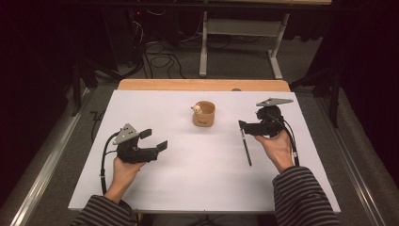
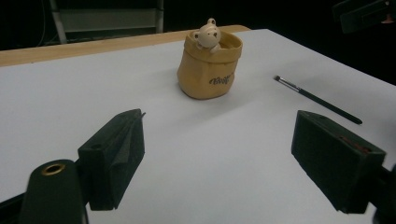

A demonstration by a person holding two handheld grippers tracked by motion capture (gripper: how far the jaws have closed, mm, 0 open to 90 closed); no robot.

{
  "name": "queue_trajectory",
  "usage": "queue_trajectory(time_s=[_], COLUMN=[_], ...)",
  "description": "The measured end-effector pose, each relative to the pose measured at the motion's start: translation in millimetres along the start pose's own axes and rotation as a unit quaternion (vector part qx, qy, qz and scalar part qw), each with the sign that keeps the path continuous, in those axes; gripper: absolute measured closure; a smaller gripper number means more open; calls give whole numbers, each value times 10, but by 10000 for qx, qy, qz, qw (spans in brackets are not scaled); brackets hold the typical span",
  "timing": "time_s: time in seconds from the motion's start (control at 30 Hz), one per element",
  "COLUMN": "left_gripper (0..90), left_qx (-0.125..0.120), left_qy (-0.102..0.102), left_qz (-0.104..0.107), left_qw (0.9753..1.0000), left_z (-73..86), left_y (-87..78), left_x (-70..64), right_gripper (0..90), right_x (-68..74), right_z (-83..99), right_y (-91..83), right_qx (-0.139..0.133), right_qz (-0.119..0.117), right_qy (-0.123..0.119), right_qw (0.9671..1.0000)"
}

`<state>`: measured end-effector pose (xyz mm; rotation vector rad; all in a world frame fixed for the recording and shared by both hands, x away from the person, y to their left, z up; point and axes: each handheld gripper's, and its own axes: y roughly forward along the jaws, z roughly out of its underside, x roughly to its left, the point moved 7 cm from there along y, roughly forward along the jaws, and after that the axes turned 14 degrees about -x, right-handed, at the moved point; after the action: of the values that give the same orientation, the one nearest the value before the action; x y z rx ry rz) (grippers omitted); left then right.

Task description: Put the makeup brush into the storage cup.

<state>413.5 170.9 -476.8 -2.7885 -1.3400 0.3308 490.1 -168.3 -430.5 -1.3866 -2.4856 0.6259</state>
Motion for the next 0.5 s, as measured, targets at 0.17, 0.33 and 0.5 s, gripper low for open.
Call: queue_trajectory(time_s=[0.17, 0.33, 0.5], left_gripper=[179, 179, 179], left_qx=[-2, 2, -6], left_qy=[-6, 1, -13], left_qz=[-2, 4, 5], left_qw=[10000, 10000, 10000], left_z=[-1, 1, -2], left_y=[1, 0, -1], left_x=[4, -2, 1], right_gripper=[253, 260, 266], right_x=[-15, -14, -6], right_z=[30, 43, 57], right_y=[35, 43, 51], right_qx=[316, 534, 760], right_qz=[32, 4, -145], right_qy=[-7, 40, 126], right_qw=[9995, 9986, 9969])
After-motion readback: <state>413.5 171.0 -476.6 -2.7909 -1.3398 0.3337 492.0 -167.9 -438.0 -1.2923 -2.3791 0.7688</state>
